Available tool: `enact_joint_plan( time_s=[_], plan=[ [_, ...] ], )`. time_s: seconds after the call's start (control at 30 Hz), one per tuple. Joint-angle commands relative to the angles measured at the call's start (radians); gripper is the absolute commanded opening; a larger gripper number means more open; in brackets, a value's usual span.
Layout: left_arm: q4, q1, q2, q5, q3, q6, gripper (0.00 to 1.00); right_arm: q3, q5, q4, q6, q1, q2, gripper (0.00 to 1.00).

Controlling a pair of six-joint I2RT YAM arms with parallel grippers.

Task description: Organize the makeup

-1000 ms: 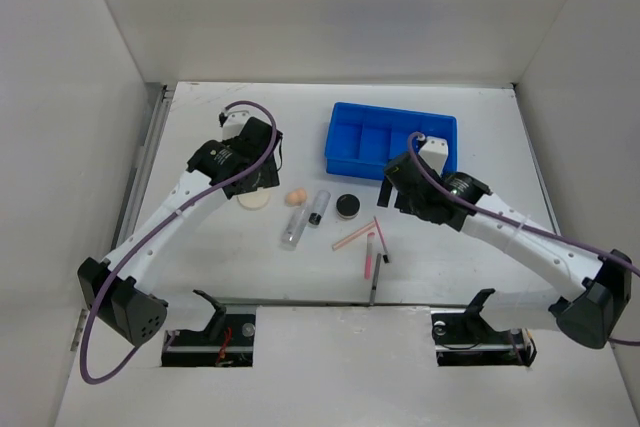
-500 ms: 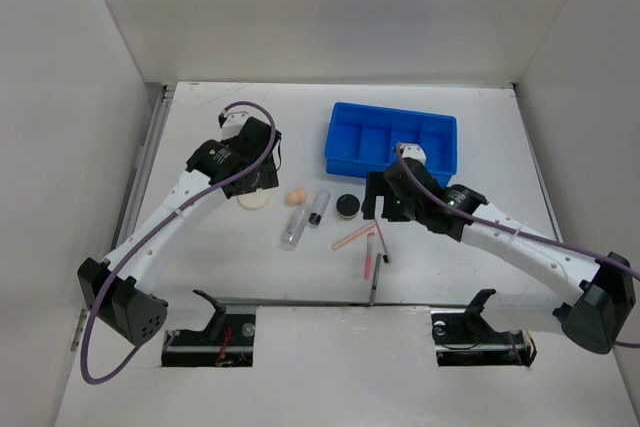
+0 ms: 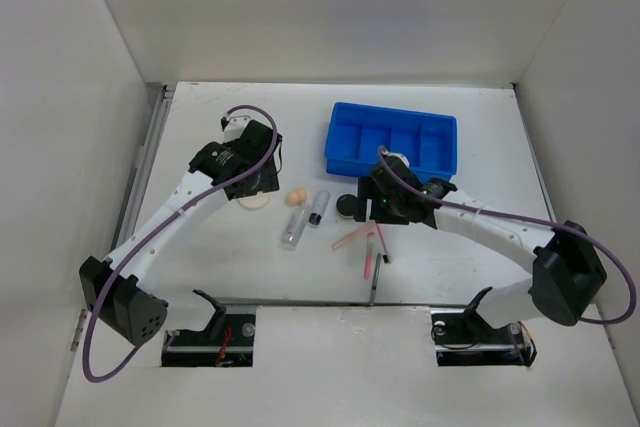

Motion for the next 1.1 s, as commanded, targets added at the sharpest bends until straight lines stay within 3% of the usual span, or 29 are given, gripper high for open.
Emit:
enact_joint_plan(
  time_s=[0.0, 0.07, 0.13, 0.2, 0.37, 0.73, 1.07],
  plan=[
    [0.007, 0.006, -0.011, -0.001, -0.009, 0.011, 1.00, 0.062, 0.055, -0.001, 0.072, 0.008, -0.014, 0.82],
    [0.007, 0.006, -0.011, -0.016, -0.009, 0.011, 1.00, 0.083, 0.087, -0.001, 0.049, 0.008, 0.024, 0.82],
    [0.007, 0.006, -0.046, -0.042, -0.020, 0.000, 1.00, 0.119, 0.098, -0.001, -0.002, 0.008, 0.067, 0.95],
    [0.019, 0.006, -0.069, -0.053, -0.032, 0.000, 1.00, 0.151, 0.112, -0.001, -0.043, 0.019, 0.101, 1.00],
    [0.019, 0.006, -0.098, -0.088, -0.032, -0.004, 1.00, 0.295, 0.286, -0.062, -0.126, 0.118, 0.237, 1.00],
    [0.032, 0.006, -0.123, -0.100, -0.050, -0.004, 1.00, 0.352, 0.251, -0.053, -0.186, 0.118, 0.444, 1.00],
    [0.022, 0.006, -0.095, -0.100, -0.030, -0.004, 1.00, 0.352, 0.230, 0.034, -0.195, 0.109, 0.513, 1.00]
  ],
)
